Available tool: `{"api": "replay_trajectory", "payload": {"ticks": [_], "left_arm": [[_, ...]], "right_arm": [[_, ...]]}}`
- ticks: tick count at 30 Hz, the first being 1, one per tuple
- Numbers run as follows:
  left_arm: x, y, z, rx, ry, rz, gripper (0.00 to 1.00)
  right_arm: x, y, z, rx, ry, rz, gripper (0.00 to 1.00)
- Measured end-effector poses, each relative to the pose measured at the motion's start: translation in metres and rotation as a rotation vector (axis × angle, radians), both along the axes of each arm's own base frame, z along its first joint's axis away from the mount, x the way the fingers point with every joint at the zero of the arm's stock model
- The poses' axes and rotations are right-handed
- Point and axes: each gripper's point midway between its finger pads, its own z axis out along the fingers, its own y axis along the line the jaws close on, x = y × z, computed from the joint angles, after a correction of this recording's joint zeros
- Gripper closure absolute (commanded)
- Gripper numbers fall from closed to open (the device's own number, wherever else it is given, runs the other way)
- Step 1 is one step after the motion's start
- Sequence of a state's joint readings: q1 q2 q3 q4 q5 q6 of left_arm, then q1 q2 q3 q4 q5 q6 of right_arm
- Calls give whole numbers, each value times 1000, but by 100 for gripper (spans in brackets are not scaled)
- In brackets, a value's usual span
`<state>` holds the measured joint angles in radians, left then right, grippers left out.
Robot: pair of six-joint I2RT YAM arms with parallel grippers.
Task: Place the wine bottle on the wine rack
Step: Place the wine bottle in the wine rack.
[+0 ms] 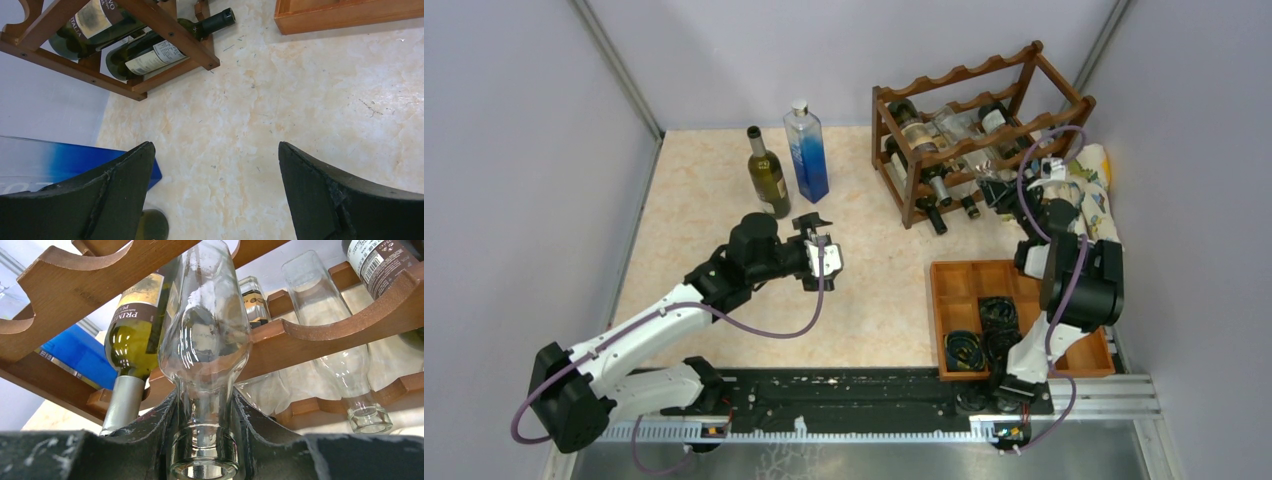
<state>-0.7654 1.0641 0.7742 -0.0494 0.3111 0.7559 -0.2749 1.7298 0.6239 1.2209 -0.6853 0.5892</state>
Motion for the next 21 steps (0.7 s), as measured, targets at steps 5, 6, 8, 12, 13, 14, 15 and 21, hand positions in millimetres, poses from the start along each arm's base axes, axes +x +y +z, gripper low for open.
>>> {"api": "replay_trajectory", "payload": {"ticks": [5,6,8,12,13,14,15,21], "left_arm": [[1,1,-2,5,2,5,1],[1,1,-2,5,2,4,1],[1,0,-2,6,3,4,1],[1,0,-4,10,7,4,1],[1,0,-4,10,7,4,1],[1,0,-4,10,7,4,1],[1,0,-4,10,7,4,1],[1,0,-4,11,6,4,1]], "right_arm": [[4,3,0,2,-8,-3,100],[6,4,1,2,-9,-2,100],[9,5,2,2,-14,-2,100],[15,7,5,0,-29,-4,100],[17,7,6,-1,-34,-4,100],[18,7,7,-1,-36,-4,100],[20,8,7,0,-36,-5,100],[29,10,4,-14,-35,-13,100]]}}
